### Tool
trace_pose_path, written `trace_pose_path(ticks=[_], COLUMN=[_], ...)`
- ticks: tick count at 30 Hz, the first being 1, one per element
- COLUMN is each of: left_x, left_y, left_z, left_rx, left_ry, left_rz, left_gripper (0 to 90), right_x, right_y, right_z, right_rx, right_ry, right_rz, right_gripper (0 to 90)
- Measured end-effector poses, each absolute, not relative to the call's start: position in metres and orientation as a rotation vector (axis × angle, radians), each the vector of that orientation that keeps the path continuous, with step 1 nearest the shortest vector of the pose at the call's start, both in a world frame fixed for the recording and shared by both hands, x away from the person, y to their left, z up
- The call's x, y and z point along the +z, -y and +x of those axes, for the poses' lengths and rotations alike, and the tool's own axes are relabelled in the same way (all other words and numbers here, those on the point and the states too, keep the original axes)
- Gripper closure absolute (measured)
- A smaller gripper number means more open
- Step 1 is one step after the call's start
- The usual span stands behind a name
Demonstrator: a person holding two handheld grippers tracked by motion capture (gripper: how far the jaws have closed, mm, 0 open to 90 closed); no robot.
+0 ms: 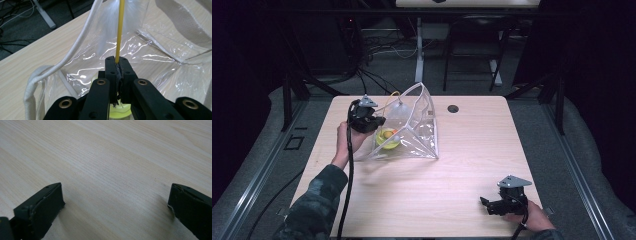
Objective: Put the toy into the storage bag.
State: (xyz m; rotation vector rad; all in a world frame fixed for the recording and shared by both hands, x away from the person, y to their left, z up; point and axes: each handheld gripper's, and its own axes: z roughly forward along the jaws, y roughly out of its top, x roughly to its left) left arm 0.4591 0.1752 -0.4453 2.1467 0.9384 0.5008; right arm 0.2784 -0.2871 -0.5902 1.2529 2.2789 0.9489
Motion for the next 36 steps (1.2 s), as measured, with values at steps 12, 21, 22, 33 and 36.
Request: trace_pose_path(ticks=[12,21,22,33,36], left_x=[-0.453,-0.441,-0.439,-0.416,-0.41], left_y=[-0.178,-0.189,-0.19,-0.207,-0.214], left_z=[0.465,0.458,0.457,0.438,0.432], left_rx=[0.467,0.436,0.43,0.466,0.443], left_ry=[-0.982,-1.001,-0.999,-0.989,-0.99], left_rz=[2.16,2.113,2.107,2.069,2.065], left_gripper=[87.0,74.2,72.1,33.1,21.3], right_x=[-0.59,-0.59,-0.59,-0.59,-0.59], right_y=[0.287,0.287,0.287,0.287,0.287], right_z=[0.278,0.278,0.278,0.278,0.278], right_rx=[0.964,0.948,0.948,0.948,0.948], right_ry=[-2.28,-2.28,-2.279,-2.279,-2.279], right_rz=[1.254,1.252,1.252,1.252,1.253], right_gripper=[0.0,0.0,0.0,0.0,0.0])
